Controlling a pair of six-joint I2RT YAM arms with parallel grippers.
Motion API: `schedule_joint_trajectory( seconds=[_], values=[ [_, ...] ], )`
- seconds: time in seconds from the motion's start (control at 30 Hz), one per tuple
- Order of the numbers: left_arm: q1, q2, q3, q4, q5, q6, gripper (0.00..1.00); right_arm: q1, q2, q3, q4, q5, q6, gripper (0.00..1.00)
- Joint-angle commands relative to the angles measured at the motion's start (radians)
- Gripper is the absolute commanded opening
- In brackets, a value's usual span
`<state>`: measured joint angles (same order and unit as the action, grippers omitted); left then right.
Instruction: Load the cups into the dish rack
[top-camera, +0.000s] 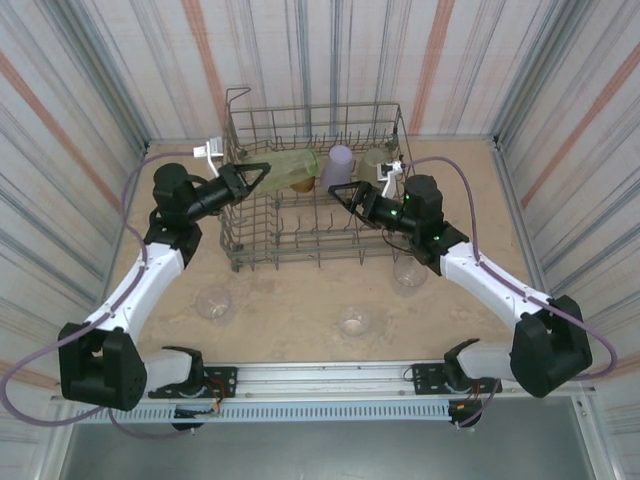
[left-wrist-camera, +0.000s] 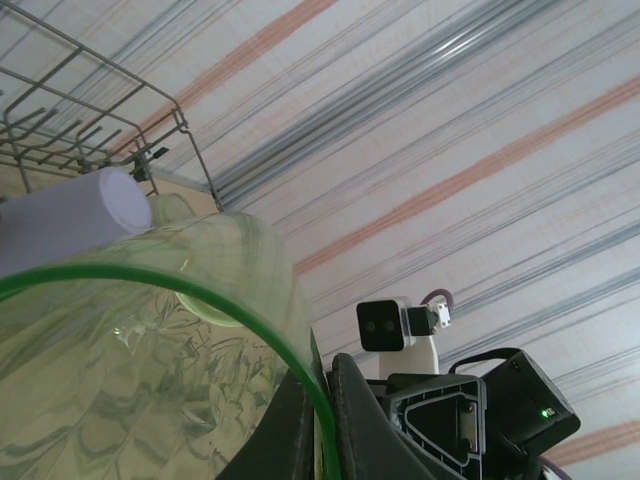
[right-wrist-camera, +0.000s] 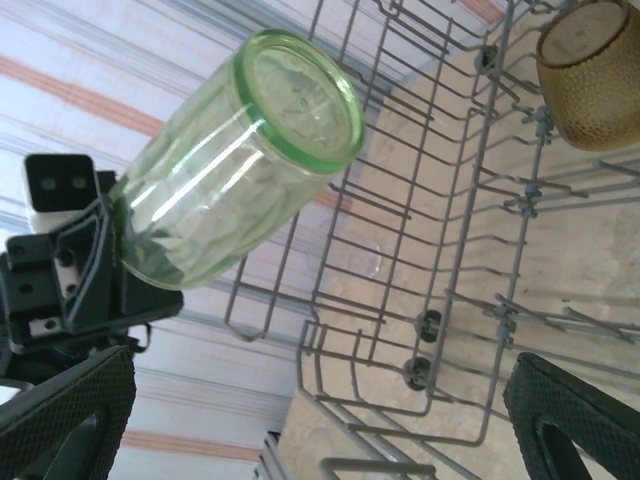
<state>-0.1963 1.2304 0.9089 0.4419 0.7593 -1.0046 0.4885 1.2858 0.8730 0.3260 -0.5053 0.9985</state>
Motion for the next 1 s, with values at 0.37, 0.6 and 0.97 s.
schedule_joint_trajectory(
  seconds=[0.37,0.6,0.97],
  values=[
    [-0.067,0.073,-0.035,0.31,0.021,-0.086,0.0,-0.042,0.132,0.022,0.296,-0.068,0.226,0.99],
    [-0.093,0.118,-0.055,0.395,0.025,-0.122,0.0,-0.046,0.178,0.033,0.394,-0.027,0.305,0.99],
    [-0.126,0.143,-0.051,0.419,0.02,-0.118,0.0,-0.062,0.259,0.093,0.461,-0.023,0.348,0.99]
  ],
)
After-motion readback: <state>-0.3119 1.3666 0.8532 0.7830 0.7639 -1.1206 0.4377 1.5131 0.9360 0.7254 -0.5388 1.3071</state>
